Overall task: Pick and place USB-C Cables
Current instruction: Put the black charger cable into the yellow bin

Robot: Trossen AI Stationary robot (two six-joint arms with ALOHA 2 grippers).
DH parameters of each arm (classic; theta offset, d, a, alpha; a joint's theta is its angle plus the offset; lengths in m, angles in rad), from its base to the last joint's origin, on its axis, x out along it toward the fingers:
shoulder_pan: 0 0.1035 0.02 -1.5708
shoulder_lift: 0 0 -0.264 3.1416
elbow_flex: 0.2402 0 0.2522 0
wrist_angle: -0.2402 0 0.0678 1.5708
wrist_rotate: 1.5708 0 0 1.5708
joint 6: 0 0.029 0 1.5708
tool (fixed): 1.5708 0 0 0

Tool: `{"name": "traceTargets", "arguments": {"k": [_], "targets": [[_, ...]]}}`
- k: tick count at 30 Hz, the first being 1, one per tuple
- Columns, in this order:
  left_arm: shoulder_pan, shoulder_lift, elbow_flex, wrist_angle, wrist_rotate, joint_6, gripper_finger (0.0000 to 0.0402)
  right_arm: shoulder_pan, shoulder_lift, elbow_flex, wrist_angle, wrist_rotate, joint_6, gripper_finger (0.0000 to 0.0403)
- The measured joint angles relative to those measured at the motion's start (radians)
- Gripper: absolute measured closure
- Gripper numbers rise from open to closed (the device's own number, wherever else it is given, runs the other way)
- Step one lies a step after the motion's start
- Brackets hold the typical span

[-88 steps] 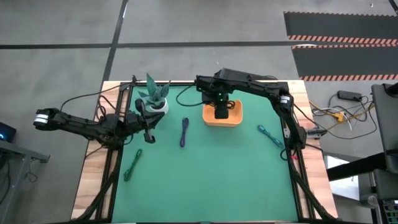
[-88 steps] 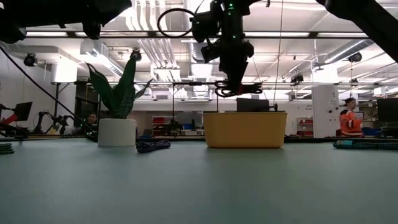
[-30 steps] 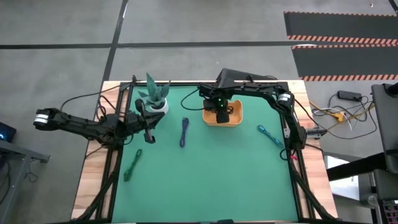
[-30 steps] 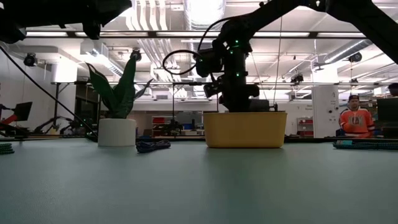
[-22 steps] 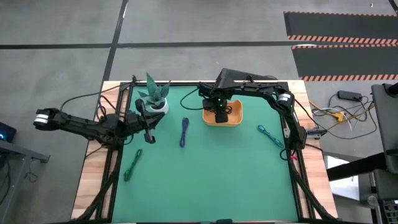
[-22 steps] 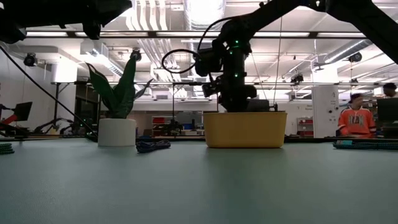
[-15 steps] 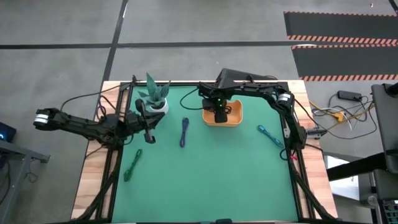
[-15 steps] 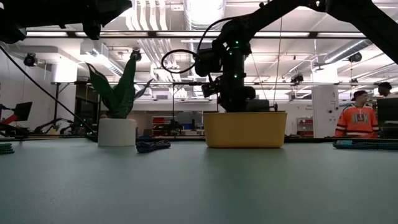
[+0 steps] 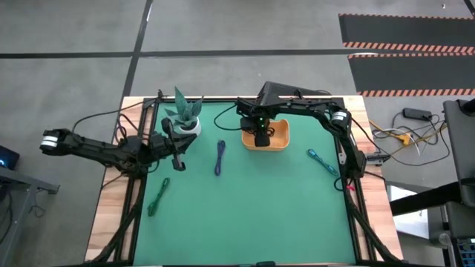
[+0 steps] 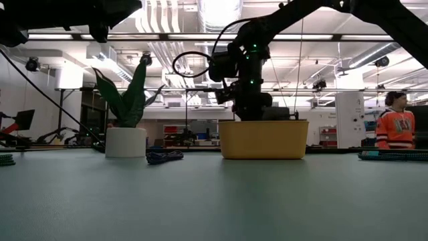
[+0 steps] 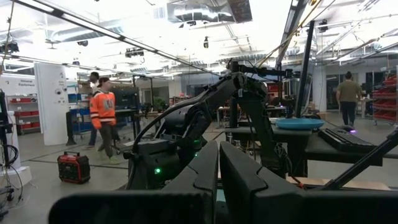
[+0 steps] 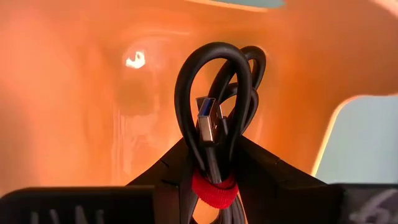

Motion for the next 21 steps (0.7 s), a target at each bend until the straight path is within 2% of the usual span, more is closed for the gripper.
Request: {"name": "traceTargets", "arguments": {"k": [14, 21], "targets": [[0.000, 0.000, 0.000, 0.000, 0.000, 0.000, 0.0400, 0.000, 0.000, -0.007, 0.007, 0.000, -0.003, 0.0312], [0.000, 0.000, 0.000, 0.000, 0.000, 0.000, 0.0400, 0.000, 0.000, -0.062, 0.034, 0.003, -0.004, 0.0312]]}}
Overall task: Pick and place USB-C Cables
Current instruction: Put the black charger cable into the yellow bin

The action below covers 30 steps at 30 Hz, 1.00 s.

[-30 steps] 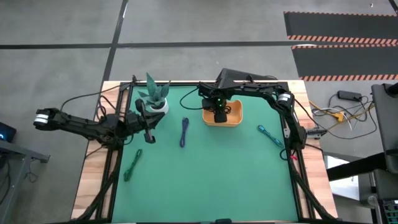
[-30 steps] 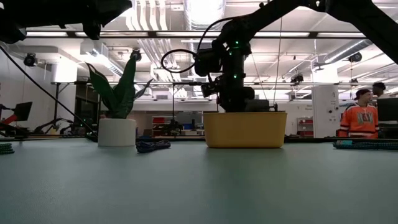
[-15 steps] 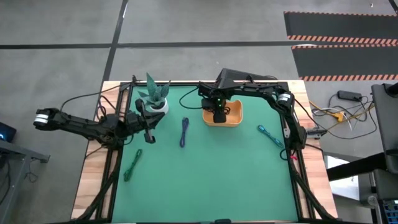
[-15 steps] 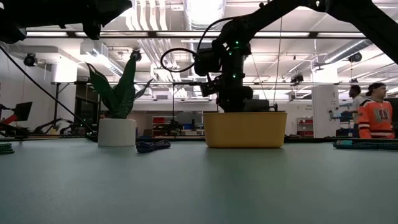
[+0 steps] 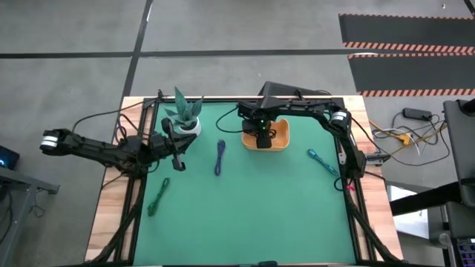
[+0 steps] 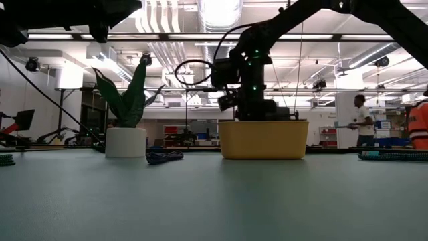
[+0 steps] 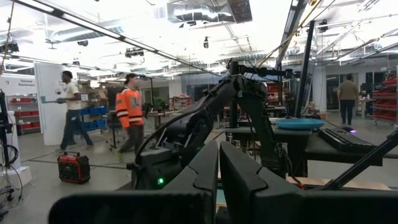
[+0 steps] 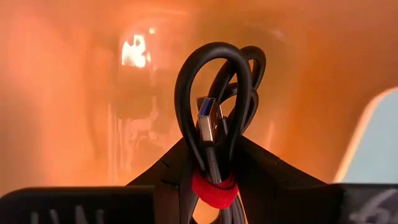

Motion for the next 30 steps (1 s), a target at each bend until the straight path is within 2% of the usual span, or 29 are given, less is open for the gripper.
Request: {"name": "traceTargets", "arguments": {"k": [30], "targets": [[0.000, -0.007, 0.000, 0.001, 0.000, 0.000, 0.0400, -0.001, 0.000, -0.011, 0.008, 0.037, -0.003, 0.0312]]}}
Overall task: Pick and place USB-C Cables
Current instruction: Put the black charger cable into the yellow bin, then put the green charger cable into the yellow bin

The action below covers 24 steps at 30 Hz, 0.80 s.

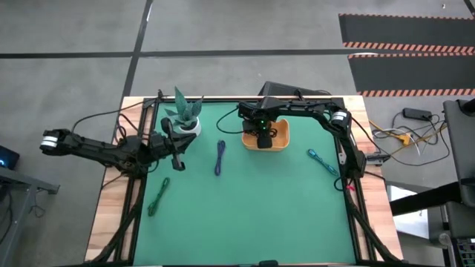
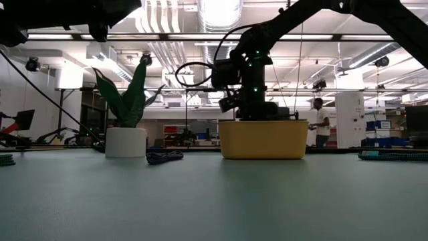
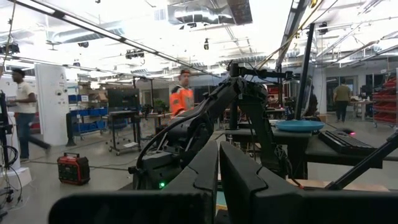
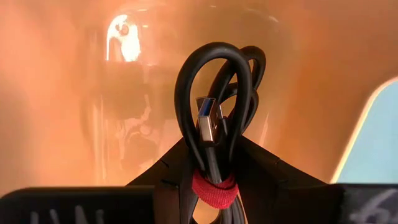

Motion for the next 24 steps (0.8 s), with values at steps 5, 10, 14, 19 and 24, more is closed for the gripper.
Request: {"name": "traceTargets", "arguments": {"k": [5, 10, 14, 19, 24], "targets": [[0.000, 0.000, 0.000, 0.001, 0.000, 0.000, 0.0400, 0.000, 0.000, 0.000, 0.003, 0.000, 0.015, 0.0300], [0.000, 0.000, 0.000, 0.001, 0.000, 0.000, 0.0400, 0.000, 0.000, 0.000, 0.017, 0.000, 0.015, 0.0264], [0.000, 0.000, 0.000, 0.001, 0.000, 0.000, 0.0400, 0.000, -0.001, 0.000, 0.016, 0.000, 0.024, 0.0242], [0.000, 0.000, 0.000, 0.005, 0.000, 0.000, 0.0400, 0.000, -0.008, 0.000, 0.014, 0.000, 0.033, 0.0234], [0.000, 0.000, 0.000, 0.004, 0.000, 0.000, 0.0400, 0.001, -0.053, 0.000, 0.006, -0.001, 0.058, 0.0234]]}}
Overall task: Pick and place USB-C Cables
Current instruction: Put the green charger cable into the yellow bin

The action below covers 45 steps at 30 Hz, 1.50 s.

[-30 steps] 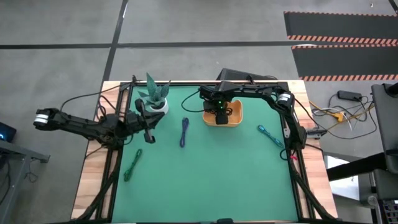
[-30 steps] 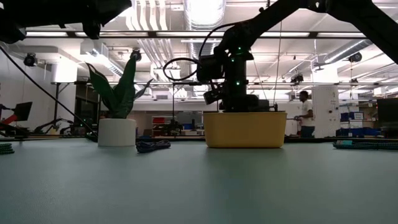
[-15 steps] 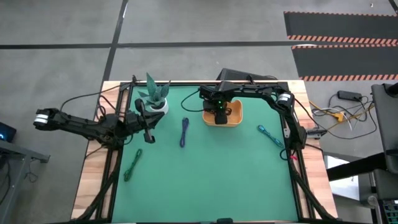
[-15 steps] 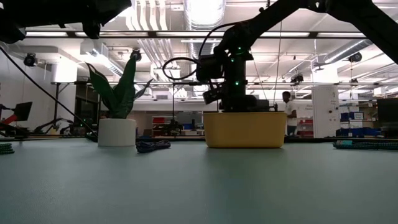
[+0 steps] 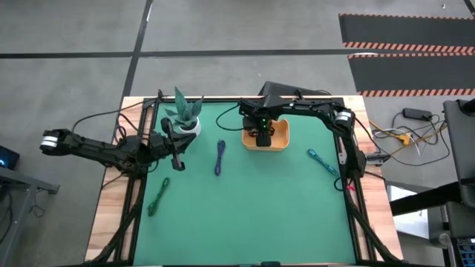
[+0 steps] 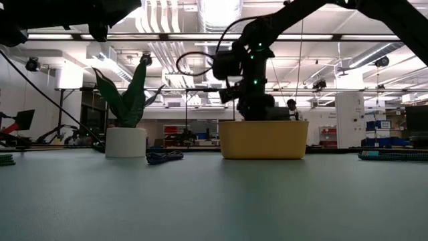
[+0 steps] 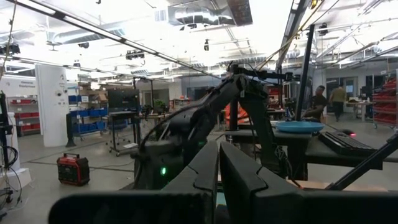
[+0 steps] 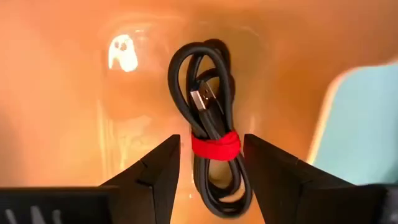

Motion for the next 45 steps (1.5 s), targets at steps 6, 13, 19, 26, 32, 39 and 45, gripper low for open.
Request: {"name": "traceTargets", "arguments": {"k": [6, 13, 19, 26, 32, 39, 45], "targets": [[0.000, 0.000, 0.000, -0.001, 0.000, 0.000, 0.0400, 0.003, -0.110, 0.000, -0.015, -0.003, 0.071, 0.0239], [0.000, 0.005, 0.000, -0.004, 0.000, -0.002, 0.0400, 0.049, -0.266, -0.048, 0.011, -0.052, 0.211, 0.0254], [0.000, 0.020, 0.000, -0.007, 0.000, -0.008, 0.0400, 0.159, -0.435, -0.254, 0.235, -0.055, 0.263, 0.0268], [0.000, 0.062, 0.000, -0.005, -0.007, -0.008, 0.0400, 0.279, -0.628, -0.568, 0.673, 0.009, 0.298, 0.0281], [0.000, 0.109, 0.000, -0.011, -0.024, -0.133, 0.0400, 0.341, -0.717, -0.866, 1.200, 0.035, 0.299, 0.0289], [0.000, 0.186, 0.001, -0.011, -0.024, -0.315, 0.0400, 0.361, -0.698, -1.108, 1.679, 0.033, 0.306, 0.0299], [-0.001, 0.246, 0.011, -0.141, -0.016, -0.572, 0.0400, 0.368, -0.693, -1.190, 1.811, 0.017, 0.324, 0.0309]]}}
